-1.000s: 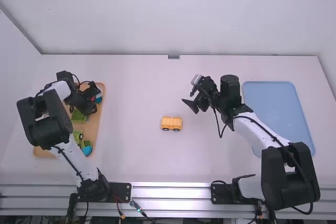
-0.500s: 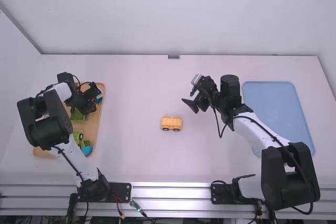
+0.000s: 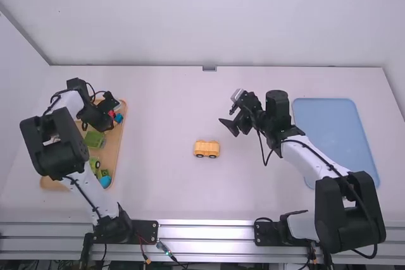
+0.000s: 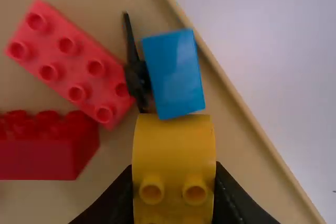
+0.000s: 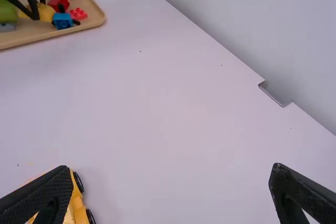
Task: Assemble lego blocks to make yellow taxi
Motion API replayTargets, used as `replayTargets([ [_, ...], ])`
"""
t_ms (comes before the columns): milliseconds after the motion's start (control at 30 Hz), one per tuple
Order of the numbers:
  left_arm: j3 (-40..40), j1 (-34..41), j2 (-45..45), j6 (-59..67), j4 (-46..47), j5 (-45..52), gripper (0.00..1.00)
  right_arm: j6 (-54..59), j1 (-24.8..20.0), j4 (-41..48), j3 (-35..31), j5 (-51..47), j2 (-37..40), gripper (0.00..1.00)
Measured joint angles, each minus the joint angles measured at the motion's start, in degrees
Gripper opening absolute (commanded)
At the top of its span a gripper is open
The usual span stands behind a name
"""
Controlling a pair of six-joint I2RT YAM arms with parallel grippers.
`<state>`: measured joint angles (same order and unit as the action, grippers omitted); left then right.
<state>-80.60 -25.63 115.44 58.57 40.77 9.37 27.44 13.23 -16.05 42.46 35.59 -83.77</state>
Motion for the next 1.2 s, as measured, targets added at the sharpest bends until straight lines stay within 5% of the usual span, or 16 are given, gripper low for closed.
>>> replayTargets([
  [233,-3.02,2.12,-0.39,-3.43,2.69,3.32,0.24,-0.02,-0.02,-0.02,0.00,0.02,0.00,0.99],
  [533,7.17,8.15,-15.89,-0.28,-3.15,10.23,0.24,0.02,0.00,0.42,-0.02,0.00,0.00,0.99],
  [867,18.40,26.93,-21.84,12.57,-0.13,11.28,0.23,0.00,0.00,0.50,0.00,0.04,0.00,0.99],
  [1033,22.56,36.85,-21.84,13.16,-7.08,6.51,0.20,-0.07,0.00,0.79,0.00,0.02,0.00,0.99],
  [1200,26.45,39.21,-21.84,12.13,-12.48,3.80,0.08,0.11,0.00,2.01,0.00,-0.02,0.00,0.99],
])
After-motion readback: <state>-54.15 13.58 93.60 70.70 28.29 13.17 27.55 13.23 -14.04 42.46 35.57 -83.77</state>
